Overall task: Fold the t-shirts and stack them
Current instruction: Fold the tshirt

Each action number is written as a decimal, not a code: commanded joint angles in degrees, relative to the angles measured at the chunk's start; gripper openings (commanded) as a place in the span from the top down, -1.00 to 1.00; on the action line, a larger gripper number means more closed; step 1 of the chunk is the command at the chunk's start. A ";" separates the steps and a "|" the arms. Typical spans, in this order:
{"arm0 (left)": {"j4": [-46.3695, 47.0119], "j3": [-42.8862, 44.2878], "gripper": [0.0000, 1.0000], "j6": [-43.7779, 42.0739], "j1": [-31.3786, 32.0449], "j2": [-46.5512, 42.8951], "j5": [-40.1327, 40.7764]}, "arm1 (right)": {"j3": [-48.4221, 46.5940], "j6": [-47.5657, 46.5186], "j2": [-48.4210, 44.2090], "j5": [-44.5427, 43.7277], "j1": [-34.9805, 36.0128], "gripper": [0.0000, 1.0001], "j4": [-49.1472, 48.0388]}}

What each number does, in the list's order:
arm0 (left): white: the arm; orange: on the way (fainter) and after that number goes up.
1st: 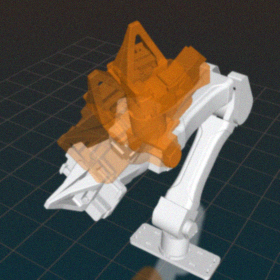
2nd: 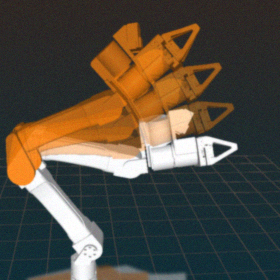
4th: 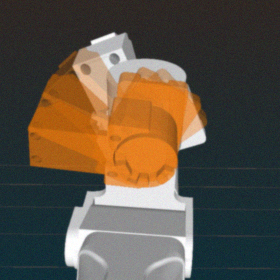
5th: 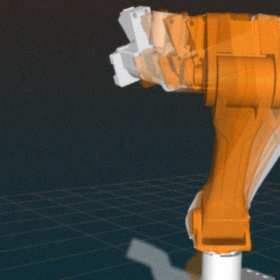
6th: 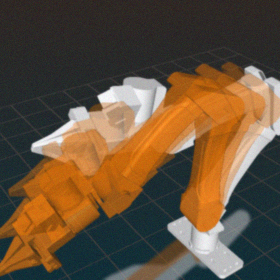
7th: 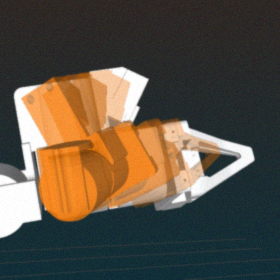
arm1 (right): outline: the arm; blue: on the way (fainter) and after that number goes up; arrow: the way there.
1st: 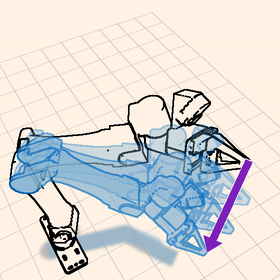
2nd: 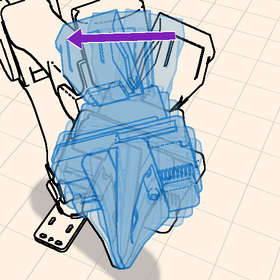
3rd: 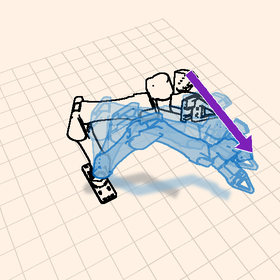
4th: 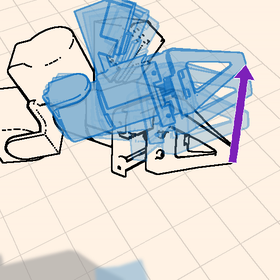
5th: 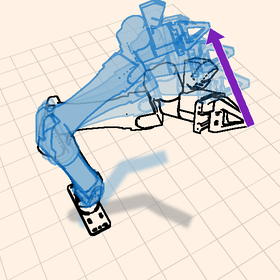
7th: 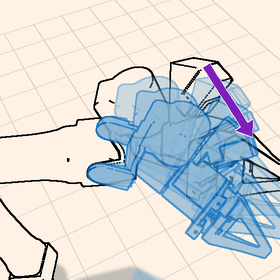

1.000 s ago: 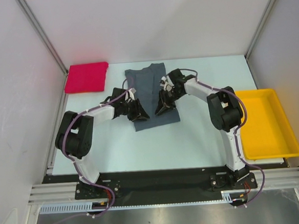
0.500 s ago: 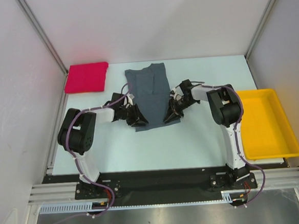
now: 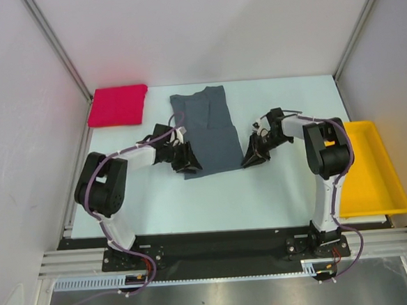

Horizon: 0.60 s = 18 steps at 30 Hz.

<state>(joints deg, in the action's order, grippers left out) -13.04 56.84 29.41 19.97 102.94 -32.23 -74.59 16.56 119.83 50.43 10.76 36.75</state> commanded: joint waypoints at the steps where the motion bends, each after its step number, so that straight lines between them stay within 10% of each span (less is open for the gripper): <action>1: -0.77 2.22 0.14 -0.24 2.18 -3.00 -1.77 | -1.87 -1.01 -5.74 -2.01 2.50 0.54 2.45; 18: 3.20 1.19 0.32 3.20 0.69 3.24 -3.90 | -17.27 2.69 10.52 1.51 11.21 0.52 1.57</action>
<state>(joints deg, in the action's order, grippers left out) -9.43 60.64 34.28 22.65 108.33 -37.08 -91.50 20.05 130.87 51.42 23.62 36.73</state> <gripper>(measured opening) 0.341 0.242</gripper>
